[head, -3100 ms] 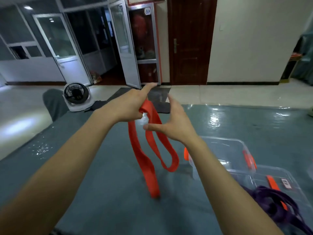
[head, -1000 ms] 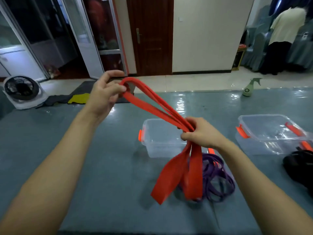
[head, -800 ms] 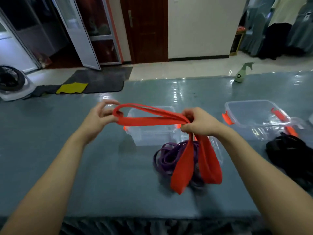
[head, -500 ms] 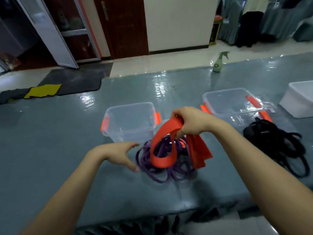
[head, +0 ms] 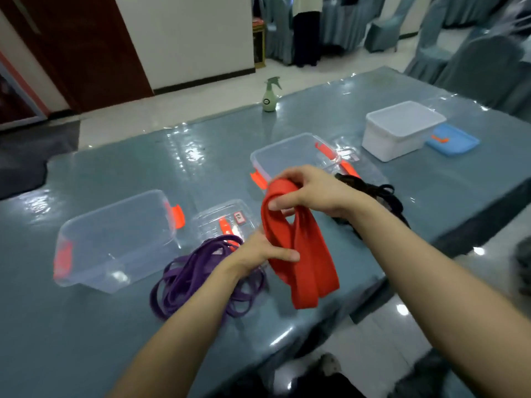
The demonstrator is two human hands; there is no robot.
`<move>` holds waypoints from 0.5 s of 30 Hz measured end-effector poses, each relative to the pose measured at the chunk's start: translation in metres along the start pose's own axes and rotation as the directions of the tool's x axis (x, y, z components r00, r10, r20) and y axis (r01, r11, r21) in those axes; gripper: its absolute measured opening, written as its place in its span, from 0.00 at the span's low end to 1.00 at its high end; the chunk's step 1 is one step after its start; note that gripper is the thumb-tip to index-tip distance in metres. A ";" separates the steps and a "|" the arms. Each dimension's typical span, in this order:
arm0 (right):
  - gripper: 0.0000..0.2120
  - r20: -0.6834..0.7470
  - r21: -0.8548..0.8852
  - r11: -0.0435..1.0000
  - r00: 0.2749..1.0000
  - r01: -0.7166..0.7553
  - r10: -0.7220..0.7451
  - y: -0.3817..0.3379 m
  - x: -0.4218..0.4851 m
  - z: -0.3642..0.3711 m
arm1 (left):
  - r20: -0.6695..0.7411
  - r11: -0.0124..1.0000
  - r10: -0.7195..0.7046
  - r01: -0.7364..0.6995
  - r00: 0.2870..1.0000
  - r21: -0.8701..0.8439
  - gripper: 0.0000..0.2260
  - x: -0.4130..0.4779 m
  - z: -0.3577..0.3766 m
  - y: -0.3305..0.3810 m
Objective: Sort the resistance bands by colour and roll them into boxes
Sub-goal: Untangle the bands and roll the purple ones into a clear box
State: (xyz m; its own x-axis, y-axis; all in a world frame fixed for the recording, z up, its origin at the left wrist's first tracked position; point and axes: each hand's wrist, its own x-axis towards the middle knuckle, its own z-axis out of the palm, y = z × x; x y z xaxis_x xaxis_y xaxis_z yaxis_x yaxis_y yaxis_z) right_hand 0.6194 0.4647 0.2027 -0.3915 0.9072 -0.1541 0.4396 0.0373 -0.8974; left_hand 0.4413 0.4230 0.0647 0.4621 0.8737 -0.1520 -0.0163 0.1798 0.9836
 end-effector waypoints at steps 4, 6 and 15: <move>0.17 -0.135 0.222 0.975 0.989 -0.024 0.055 0.052 0.009 -0.025 | -0.022 0.982 -0.068 0.063 0.997 -0.179 0.50 0.043 0.053 -0.007; 0.18 -0.159 0.221 0.975 0.985 -0.026 0.062 0.076 0.019 -0.047 | -0.070 0.978 -0.102 0.087 0.992 -0.191 0.39 0.069 0.074 -0.009; 0.47 -0.122 0.092 0.979 0.973 -0.184 0.194 0.248 0.007 -0.199 | -0.506 0.923 -0.362 0.225 0.783 -0.312 0.13 0.172 0.160 -0.016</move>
State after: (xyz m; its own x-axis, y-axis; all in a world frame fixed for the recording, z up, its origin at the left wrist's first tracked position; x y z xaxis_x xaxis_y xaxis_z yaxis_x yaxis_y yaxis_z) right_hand 0.8861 0.5639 0.0612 -0.1967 0.9414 -0.2739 0.4282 -0.1689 -0.8878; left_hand 0.6632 0.4979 0.0381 -0.0811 0.8476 -0.5244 -0.1877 0.5038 0.8432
